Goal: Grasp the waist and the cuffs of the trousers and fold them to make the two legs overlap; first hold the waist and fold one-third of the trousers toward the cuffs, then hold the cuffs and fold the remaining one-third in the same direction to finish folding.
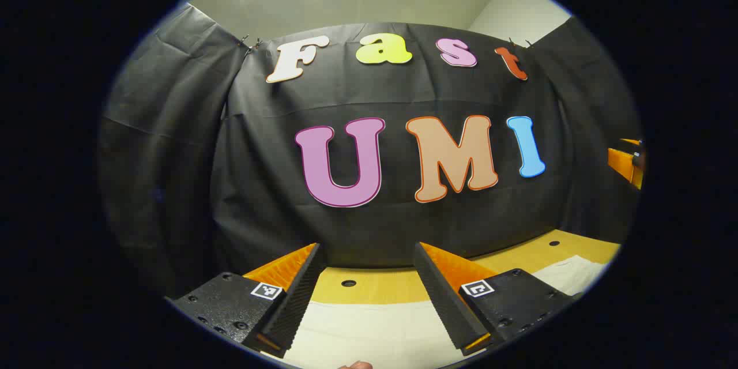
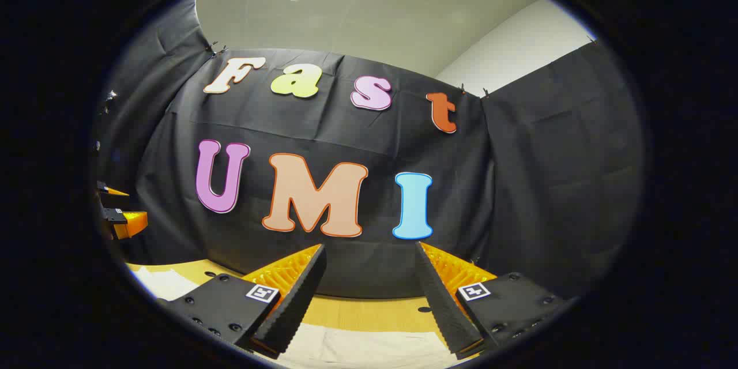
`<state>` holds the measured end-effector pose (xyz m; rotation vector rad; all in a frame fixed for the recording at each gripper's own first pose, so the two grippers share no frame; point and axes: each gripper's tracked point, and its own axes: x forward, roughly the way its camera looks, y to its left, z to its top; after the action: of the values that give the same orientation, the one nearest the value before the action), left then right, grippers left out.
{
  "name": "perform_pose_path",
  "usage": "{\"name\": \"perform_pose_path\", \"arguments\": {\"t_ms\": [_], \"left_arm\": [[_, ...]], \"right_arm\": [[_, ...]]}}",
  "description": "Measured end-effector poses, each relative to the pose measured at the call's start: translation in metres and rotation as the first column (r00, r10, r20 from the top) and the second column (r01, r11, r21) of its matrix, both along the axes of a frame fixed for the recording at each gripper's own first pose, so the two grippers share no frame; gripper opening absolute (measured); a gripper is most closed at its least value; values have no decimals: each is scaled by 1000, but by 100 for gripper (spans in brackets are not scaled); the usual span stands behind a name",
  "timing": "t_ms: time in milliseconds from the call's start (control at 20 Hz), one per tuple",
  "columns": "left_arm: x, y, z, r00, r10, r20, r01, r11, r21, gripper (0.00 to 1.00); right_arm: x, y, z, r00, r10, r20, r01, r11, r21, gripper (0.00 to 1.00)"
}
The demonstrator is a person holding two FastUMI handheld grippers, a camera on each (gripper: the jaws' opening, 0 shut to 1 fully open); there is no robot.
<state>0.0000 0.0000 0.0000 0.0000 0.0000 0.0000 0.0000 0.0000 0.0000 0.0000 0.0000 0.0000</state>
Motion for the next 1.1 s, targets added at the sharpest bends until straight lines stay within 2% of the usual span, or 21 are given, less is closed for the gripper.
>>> {"name": "perform_pose_path", "arguments": {"t_ms": [50, 100, 750, 1100], "left_arm": [[1, -2, 1, 1000, 0, -2, 0, 1000, 2, 92], [2, -2, -1, 1000, -1, -5, 1, 1000, 5, 96], [6, -19, 4, 1000, -20, 15, 19, 999, 25, 96], [2, -18, 0, 1000, -17, 10, 17, 1000, 26, 96]], "right_arm": [[3, -1, -1, 1000, 4, -5, -4, 1000, 5, 97], [4, -2, -1, 1000, 8, -7, -7, 1000, 12, 98], [11, -17, -16, 999, 2, -39, -2, 1000, 20, 97], [6, -31, -39, 997, 10, -78, -13, 999, -40, 96]]}}
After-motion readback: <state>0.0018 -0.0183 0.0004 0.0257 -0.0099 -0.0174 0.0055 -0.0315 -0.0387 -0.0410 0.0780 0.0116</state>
